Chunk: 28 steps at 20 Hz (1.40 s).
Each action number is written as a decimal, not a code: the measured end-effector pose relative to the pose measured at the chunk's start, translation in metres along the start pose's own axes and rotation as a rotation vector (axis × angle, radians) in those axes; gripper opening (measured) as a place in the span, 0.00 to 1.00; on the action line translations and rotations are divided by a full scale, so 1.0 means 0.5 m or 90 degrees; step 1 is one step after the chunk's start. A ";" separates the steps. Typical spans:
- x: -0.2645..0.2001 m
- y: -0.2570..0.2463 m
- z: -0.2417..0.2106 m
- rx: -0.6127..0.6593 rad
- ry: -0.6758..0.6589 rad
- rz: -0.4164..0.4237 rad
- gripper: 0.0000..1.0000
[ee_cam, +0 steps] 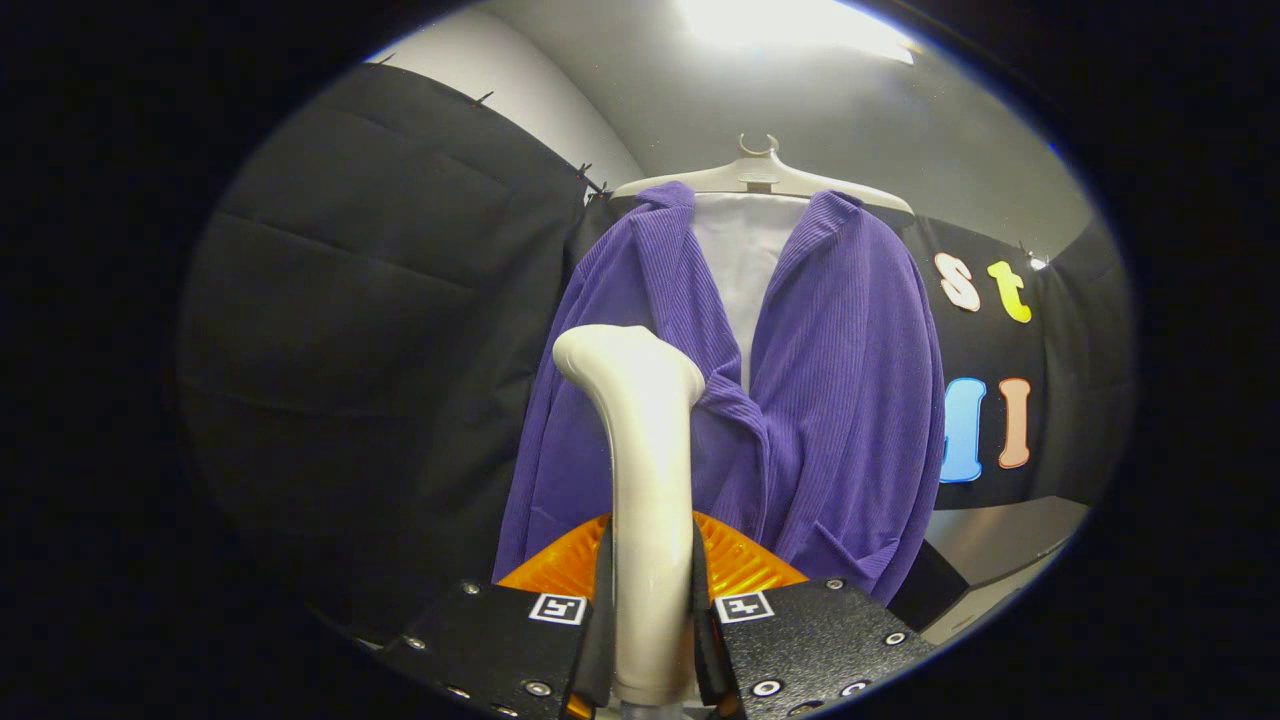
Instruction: Iron the clothes twice with a garment steamer, once on the left side and once on the right side.
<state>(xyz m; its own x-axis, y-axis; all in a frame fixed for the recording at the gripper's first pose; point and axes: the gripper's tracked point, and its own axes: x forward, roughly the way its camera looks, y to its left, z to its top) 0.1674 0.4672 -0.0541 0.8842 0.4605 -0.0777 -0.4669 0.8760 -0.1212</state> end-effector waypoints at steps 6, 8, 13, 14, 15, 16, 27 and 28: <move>-0.021 0.011 -0.116 -0.014 0.053 0.009 0.32; -0.035 0.017 -0.153 -0.019 0.070 0.016 0.32; -0.074 0.021 -0.236 -0.026 0.108 0.023 0.33; -0.081 0.019 -0.254 -0.027 0.118 0.021 0.33; -0.087 0.019 -0.277 -0.026 0.132 0.022 0.32; -0.096 0.018 -0.298 -0.025 0.144 0.024 0.33; -0.212 0.055 -0.449 0.009 0.261 0.090 0.33; -0.226 0.050 -0.441 0.015 0.259 0.094 0.33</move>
<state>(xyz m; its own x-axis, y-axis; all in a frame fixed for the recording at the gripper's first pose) 0.0530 0.4055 -0.2668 0.7287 0.4914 -0.4770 -0.5836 0.8100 -0.0571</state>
